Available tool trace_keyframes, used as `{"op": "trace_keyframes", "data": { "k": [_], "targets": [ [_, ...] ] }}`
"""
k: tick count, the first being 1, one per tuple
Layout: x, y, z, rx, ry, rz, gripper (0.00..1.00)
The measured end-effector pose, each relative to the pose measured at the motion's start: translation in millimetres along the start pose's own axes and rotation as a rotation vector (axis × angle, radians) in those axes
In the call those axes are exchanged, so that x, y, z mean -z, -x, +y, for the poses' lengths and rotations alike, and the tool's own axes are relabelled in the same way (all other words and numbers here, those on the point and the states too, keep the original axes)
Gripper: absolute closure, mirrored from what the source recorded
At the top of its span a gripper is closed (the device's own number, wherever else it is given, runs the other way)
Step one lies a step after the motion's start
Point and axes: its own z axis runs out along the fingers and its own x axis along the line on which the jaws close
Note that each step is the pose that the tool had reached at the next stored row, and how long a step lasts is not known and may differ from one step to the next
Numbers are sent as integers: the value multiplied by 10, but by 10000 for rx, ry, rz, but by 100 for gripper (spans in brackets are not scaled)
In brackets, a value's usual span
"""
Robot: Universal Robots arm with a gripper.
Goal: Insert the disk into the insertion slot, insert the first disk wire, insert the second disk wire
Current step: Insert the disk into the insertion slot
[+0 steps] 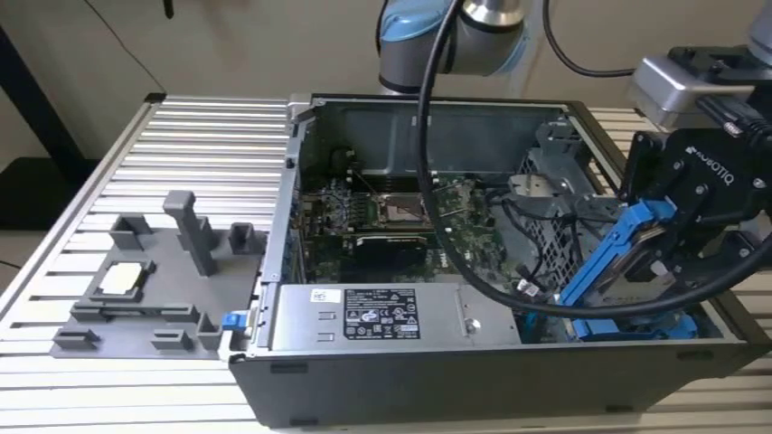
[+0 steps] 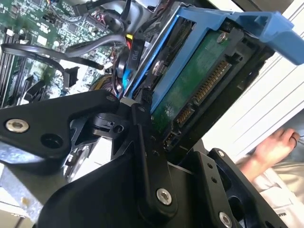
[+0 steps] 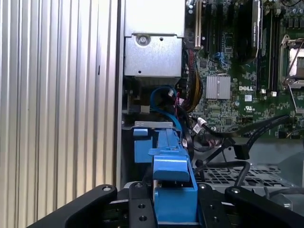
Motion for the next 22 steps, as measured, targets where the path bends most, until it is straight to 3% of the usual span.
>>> {"op": "trace_keyframes", "data": {
  "k": [5,12,21,22],
  "targets": [
    [-91,1,-4,-1,-24,0,67],
    [-211,1,-10,-2,-127,3,67],
    [-215,2,-11,0,-129,3,66],
    [-216,2,-11,-1,-129,2,59]
  ]
}}
